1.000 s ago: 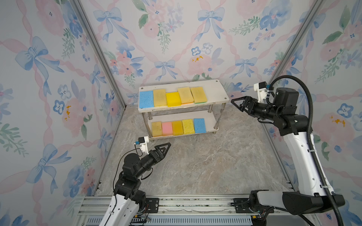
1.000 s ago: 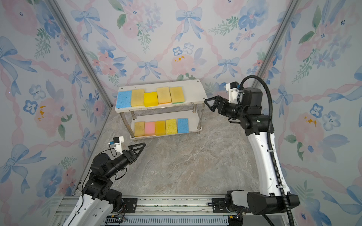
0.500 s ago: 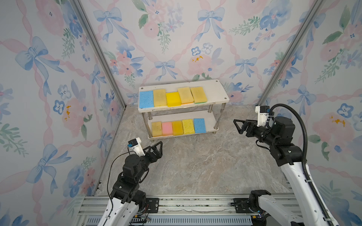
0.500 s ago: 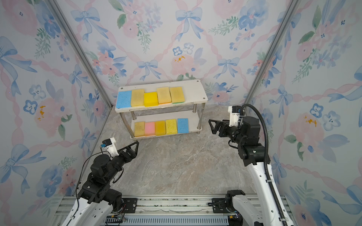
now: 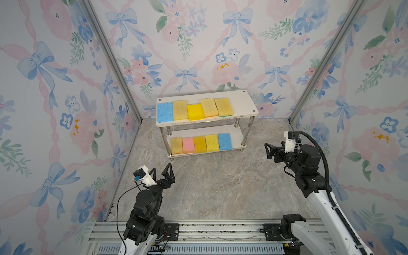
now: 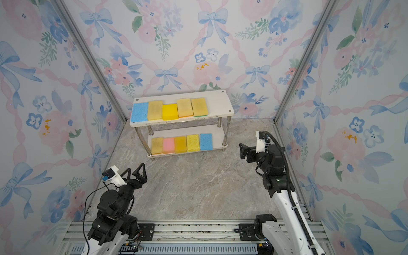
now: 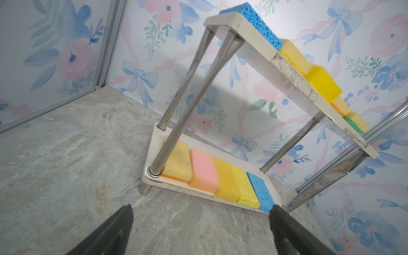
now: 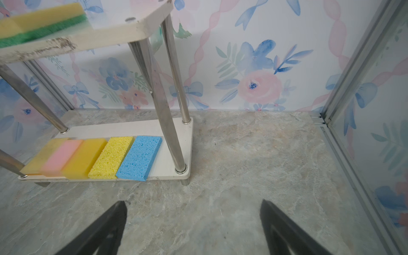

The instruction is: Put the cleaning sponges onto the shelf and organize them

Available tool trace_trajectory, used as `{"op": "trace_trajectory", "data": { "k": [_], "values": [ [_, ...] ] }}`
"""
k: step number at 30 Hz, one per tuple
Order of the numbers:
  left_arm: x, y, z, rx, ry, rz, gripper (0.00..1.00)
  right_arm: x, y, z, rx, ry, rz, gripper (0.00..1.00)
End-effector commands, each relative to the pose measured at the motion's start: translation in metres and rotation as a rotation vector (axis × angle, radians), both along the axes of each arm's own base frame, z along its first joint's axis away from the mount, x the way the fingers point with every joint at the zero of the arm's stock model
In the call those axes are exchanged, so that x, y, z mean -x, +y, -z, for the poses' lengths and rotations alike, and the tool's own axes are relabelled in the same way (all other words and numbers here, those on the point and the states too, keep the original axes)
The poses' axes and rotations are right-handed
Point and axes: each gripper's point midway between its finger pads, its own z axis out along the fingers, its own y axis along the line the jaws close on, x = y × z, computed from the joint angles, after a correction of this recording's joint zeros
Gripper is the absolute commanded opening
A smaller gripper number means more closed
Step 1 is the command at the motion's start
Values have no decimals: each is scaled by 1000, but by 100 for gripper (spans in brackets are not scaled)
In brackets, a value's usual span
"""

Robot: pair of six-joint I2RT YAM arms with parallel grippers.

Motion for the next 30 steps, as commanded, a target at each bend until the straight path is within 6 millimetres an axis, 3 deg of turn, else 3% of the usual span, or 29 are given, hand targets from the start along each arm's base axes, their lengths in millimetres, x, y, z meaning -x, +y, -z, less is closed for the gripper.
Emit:
{"op": "trace_trajectory", "data": {
  "k": [1, 7, 13, 19, 26, 30],
  "values": [
    [0, 5, -6, 8, -20, -29, 98, -13, -12, 15, 58, -50, 57, 97],
    [-1, 7, -19, -10, -19, -46, 98, -27, -18, 51, 104, -21, 83, 97],
    [-7, 3, -26, -8, -17, -31, 98, -36, -19, 70, 128, 2, 82, 97],
    [-16, -2, -48, -57, -38, -20, 98, -39, -20, 80, 115, 6, 88, 97],
    [-45, -7, -83, -293, -81, -71, 98, -37, -23, 87, 117, 9, 92, 97],
    [-79, -9, -68, -505, -13, -123, 98, -37, -26, 92, 110, 18, 99, 97]
  ]
}}
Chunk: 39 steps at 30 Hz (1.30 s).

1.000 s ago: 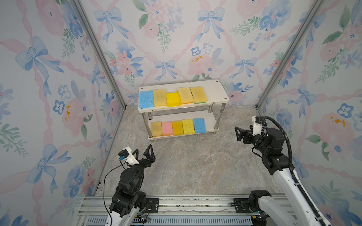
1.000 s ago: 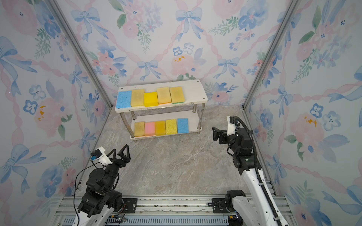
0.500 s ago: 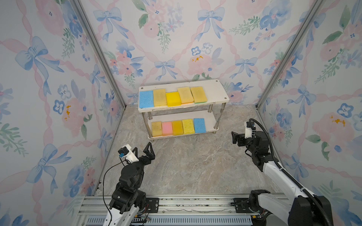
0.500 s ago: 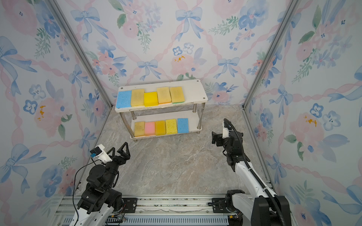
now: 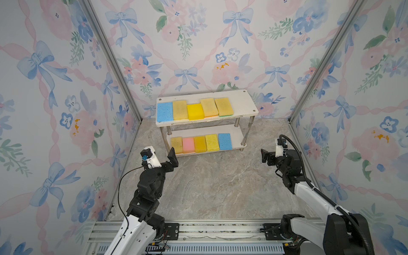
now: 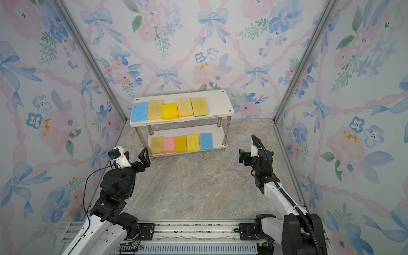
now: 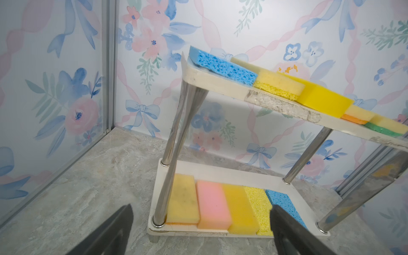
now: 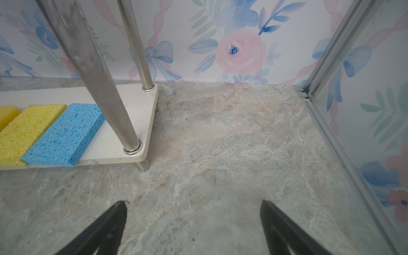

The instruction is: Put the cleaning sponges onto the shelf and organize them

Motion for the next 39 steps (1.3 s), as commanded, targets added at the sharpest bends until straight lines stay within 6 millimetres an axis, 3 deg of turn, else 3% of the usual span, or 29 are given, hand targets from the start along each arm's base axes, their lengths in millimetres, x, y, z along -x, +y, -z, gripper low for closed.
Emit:
{"op": "trace_trajectory", "data": {
  "k": [1, 6, 11, 19, 24, 28, 39],
  "values": [
    [-25, 3, 1, -210, 7, -72, 98, -1, -6, 2, 3, -16, 18, 97],
    [-54, 0, 48, -275, 81, -54, 98, 1, -10, -4, 6, -24, 31, 97],
    [-71, 11, 104, -297, 182, -76, 98, 1, -9, -3, -2, -13, 24, 97],
    [-98, 10, 155, -327, 264, -40, 98, 1, -10, 4, 4, 16, 24, 97],
    [-108, 3, 169, -340, 272, 14, 98, 0, -13, 8, 5, 42, 30, 97],
    [-112, -3, 169, -364, 256, 49, 98, -3, -9, 19, -10, 77, 8, 97],
    [-106, 10, 165, -338, 202, 3, 98, -30, 0, 37, -2, 142, -53, 97]
  ]
}}
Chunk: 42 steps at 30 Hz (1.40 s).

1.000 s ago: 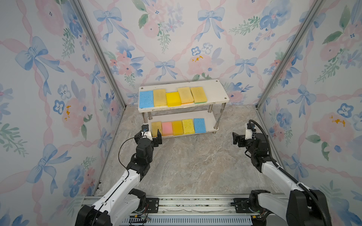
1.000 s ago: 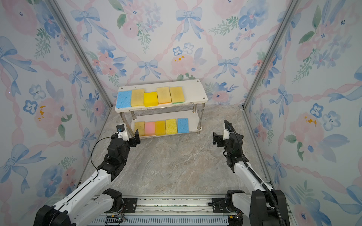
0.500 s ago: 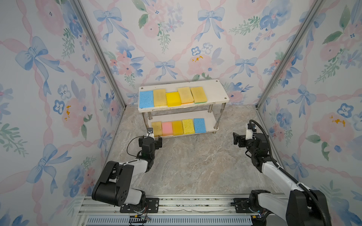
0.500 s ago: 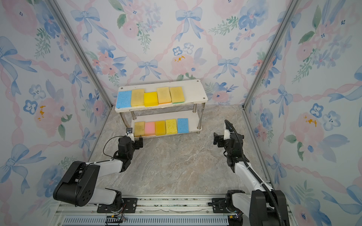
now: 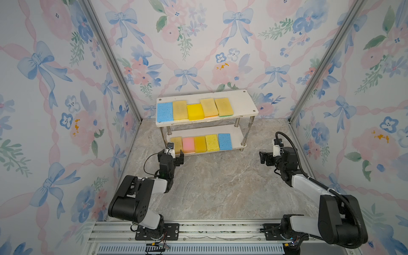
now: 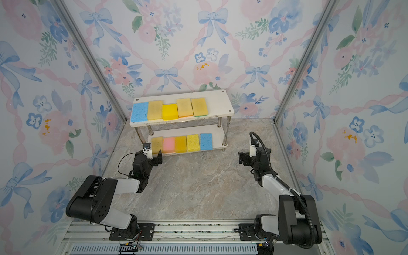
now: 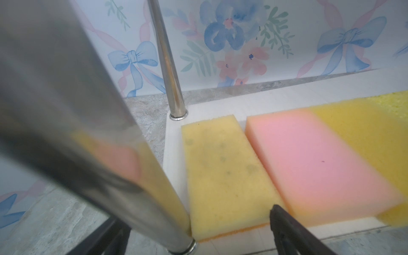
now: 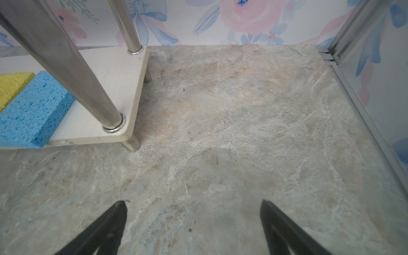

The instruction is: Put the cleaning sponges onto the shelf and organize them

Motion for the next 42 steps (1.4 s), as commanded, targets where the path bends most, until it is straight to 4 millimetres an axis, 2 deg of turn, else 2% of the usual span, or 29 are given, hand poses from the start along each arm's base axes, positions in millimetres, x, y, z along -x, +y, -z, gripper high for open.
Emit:
{"op": "trace_trajectory", "data": {
  "k": [1, 5, 10, 16, 25, 42],
  "values": [
    [5, 7, -5, 17, -44, -14, 98, -13, 3, -8, 5, -24, -36, 97],
    [18, 17, -9, 47, -104, -50, 98, -18, 7, -3, -7, -24, -56, 97],
    [30, 21, -6, 63, -143, -53, 98, -20, 12, 5, -27, -22, -77, 97],
    [30, 30, -7, 80, -158, -100, 98, -22, 14, 10, -25, -13, -90, 97],
    [30, 30, -7, 81, -157, -99, 98, -26, 10, 9, 2, -59, -80, 97],
    [30, 30, -7, 80, -155, -98, 98, -15, 4, 10, 2, -151, -49, 97]
  ]
}}
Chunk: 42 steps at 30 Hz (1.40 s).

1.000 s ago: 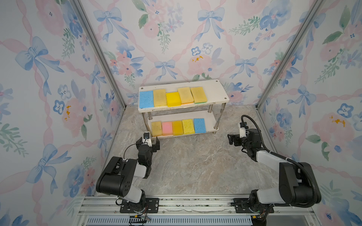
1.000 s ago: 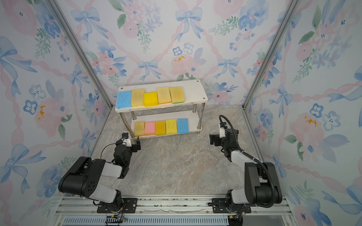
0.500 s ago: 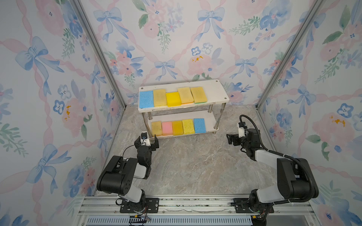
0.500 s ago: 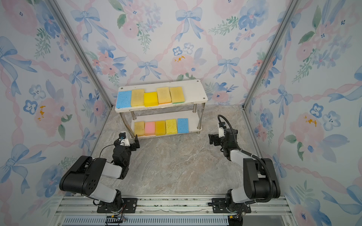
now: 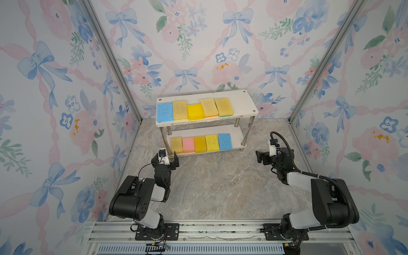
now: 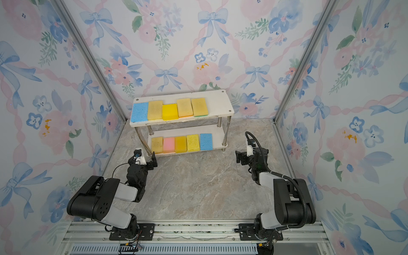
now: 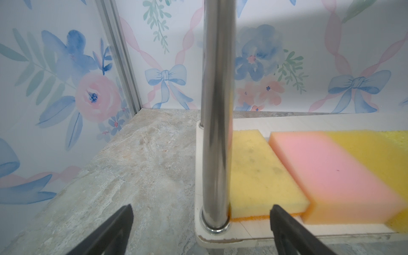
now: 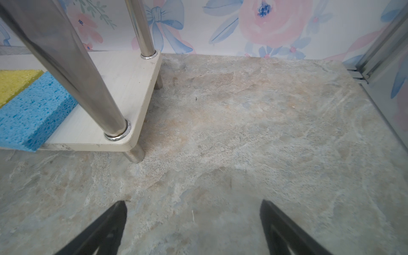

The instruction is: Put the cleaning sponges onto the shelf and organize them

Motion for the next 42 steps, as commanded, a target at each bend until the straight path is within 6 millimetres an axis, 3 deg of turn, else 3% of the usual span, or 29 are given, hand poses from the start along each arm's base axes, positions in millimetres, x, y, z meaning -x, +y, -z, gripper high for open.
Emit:
{"op": "trace_trajectory", "data": {
  "k": [1, 23, 42],
  "values": [
    [1, 5, 1, 8, -4, -19, 98, 3, -6, -8, 3, -73, 21, 97],
    [1, 4, 0, 8, -6, -19, 98, 48, -13, -15, 1, -334, 62, 97],
    [1, 4, 0, 9, -5, -19, 98, 38, -19, -11, -33, -316, 76, 97]
  ]
}}
